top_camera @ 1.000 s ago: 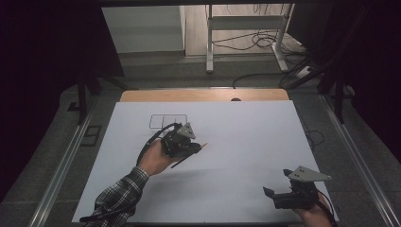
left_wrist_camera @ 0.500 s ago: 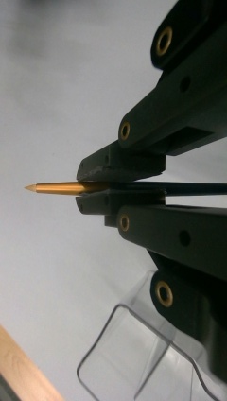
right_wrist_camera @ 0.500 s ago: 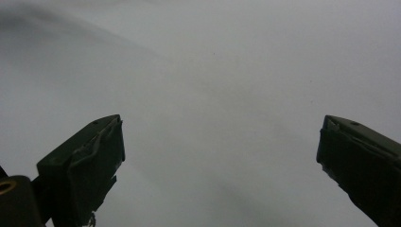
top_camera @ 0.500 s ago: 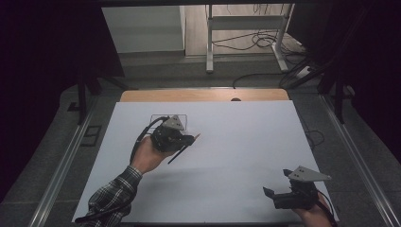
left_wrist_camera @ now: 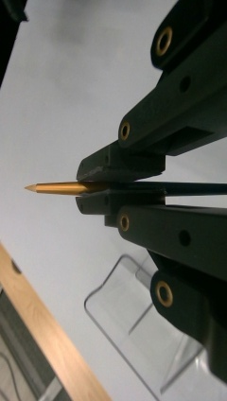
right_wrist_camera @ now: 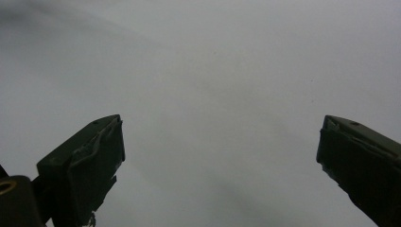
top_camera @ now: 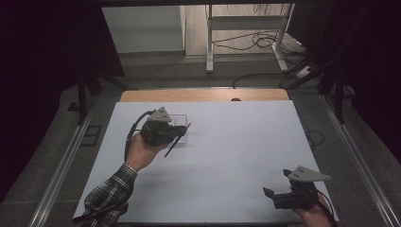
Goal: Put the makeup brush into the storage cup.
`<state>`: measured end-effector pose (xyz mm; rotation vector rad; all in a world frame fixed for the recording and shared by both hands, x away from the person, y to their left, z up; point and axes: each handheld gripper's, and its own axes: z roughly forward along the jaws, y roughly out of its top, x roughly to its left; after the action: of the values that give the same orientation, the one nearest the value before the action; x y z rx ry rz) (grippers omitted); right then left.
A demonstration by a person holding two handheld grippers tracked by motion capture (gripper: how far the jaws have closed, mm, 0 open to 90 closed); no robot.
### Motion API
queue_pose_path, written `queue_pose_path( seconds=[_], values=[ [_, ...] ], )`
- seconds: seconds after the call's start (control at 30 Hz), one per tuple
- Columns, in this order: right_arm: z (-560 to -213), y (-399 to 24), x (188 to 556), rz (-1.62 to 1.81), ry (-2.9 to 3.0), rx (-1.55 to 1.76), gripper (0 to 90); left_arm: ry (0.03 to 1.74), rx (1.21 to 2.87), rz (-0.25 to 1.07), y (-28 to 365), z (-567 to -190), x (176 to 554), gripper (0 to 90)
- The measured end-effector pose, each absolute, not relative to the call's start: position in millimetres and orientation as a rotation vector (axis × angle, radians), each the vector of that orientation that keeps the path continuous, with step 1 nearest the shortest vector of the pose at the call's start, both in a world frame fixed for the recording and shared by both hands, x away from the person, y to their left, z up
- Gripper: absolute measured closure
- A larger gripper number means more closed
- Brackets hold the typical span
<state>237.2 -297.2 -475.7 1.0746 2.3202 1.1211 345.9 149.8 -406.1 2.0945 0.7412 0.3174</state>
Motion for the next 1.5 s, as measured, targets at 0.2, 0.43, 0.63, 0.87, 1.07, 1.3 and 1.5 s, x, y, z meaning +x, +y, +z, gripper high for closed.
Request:
queue_pose_path(
  seconds=[0.2,0.43,0.63,0.87,1.07,1.3,1.5],
  values=[
    [-476,-297,237,1.12,2.321,1.074,2.1,0.798,2.026,0.36,165,-405,349,84.1],
    [-476,-297,237,1.118,2.324,1.076,2.1,0.862,1.951,0.405,182,-407,351,84.1],
    [-476,-297,237,1.115,2.326,1.076,2.2,0.91,1.908,0.427,196,-411,353,84.1],
    [-476,-297,237,1.113,2.327,1.076,2.2,0.953,1.853,0.45,207,-412,355,84.1],
    [-476,-297,237,1.113,2.329,1.076,2.2,0.973,1.827,0.47,212,-412,358,84.1],
    [-477,-297,237,1.113,2.329,1.078,2.2,0.992,1.804,0.492,216,-409,362,84.1],
    [-477,-297,237,1.112,2.33,1.078,2.2,1.002,1.794,0.509,218,-406,366,84.1]
  ],
)
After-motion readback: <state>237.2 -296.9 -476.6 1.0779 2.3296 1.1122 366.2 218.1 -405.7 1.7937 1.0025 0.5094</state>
